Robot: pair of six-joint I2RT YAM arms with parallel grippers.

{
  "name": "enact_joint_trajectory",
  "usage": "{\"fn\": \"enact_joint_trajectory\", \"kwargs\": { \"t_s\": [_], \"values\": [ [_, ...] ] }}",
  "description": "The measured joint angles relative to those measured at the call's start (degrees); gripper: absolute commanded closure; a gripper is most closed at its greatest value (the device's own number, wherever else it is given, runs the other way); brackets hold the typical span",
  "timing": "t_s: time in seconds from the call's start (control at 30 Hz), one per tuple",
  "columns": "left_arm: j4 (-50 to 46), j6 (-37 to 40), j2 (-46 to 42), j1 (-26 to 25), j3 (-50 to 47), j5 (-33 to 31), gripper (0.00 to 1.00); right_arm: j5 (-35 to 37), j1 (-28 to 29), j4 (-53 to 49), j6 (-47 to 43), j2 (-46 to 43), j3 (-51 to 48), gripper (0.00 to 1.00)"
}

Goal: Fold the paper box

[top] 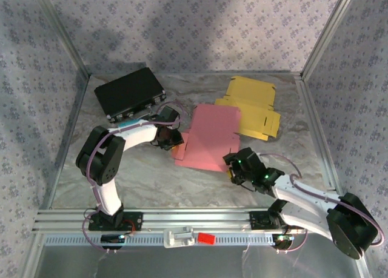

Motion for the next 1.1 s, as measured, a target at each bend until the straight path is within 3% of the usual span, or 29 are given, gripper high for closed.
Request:
{"fn": "enact_joint_trajectory", "kwargs": {
  "t_s": [0.2, 0.4, 0.5, 0.67, 0.8, 0.9, 1.1],
  "values": [
    [-0.42, 0.44, 0.04, 0.31, 0.15, 0.68, 0.69, 1.68, 5.05, -1.4, 4.07, 1.81, 1.05, 0.4],
    [-0.46, 0.7, 0.11, 0.44, 0.22, 0.85, 0.69, 2.47, 6.21, -7.58, 5.29, 0.44, 4.52, 0.42],
    [-0.44, 0.92, 0.33, 0.7, 0.31, 1.31, 0.69, 1.73, 4.07, -7.67, 2.78, 0.83, 4.48, 0.43],
    [-0.46, 1.11, 0.37, 1.11, 0.42, 1.95, 0.69, -0.35, -5.09, -9.51, -6.75, 2.43, 4.42, 0.42],
    [-0.5, 1.11, 0.37, 1.33, 0.44, 2.12, 0.69, -2.01, -8.09, -9.46, -9.75, 0.61, 3.85, 0.39],
    [-0.66, 1.11, 0.39, 1.36, 0.57, 2.27, 0.7, -1.75, -5.14, -10.47, -8.09, -1.44, 3.85, 0.36],
    [-0.94, 1.11, 0.7, 1.36, 0.94, 2.36, 0.7, 2.78, 8.28, -6.62, 2.25, -2.23, 2.54, 0.34]
  ]
}}
